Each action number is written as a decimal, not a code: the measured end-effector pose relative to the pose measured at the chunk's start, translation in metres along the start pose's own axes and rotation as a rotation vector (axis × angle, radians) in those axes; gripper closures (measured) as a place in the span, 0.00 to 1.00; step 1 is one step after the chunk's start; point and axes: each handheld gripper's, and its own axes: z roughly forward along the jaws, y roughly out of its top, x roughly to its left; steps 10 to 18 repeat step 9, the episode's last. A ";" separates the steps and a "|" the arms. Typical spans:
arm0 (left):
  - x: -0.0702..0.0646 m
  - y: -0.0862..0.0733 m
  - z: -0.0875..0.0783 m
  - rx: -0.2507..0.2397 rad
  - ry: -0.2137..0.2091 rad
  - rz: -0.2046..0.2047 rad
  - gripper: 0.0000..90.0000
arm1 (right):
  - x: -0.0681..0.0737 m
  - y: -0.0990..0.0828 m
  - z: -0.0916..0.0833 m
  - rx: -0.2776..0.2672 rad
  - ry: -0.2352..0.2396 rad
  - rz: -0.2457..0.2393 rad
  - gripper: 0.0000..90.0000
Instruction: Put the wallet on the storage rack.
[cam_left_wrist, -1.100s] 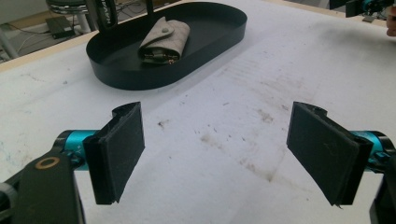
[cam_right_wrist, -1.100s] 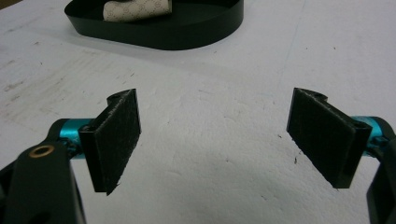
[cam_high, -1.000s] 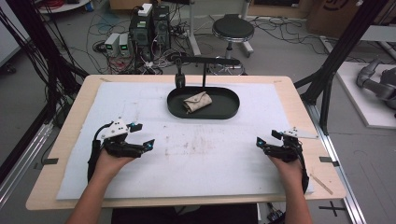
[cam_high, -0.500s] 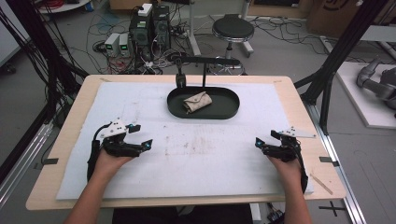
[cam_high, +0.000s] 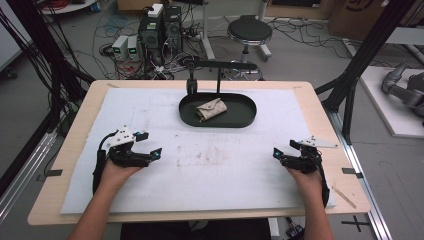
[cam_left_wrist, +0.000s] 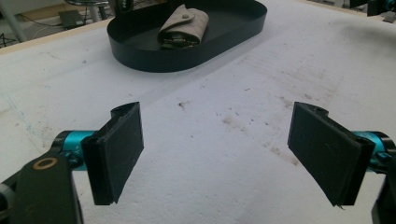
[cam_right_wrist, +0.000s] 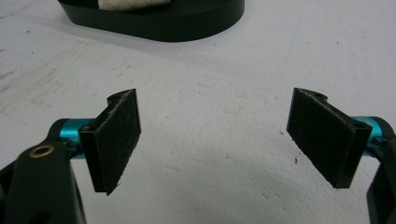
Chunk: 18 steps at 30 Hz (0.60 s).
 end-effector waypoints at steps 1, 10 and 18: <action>0.000 0.000 0.001 0.006 0.003 0.001 0.20 | 0.000 0.000 0.000 0.000 -0.001 0.001 0.20; 0.000 -0.002 0.001 0.024 0.005 0.001 0.20 | 0.000 0.002 0.003 0.001 -0.013 0.000 0.20; 0.000 -0.002 0.001 0.024 0.005 0.001 0.20 | 0.000 0.002 0.003 0.001 -0.013 0.000 0.20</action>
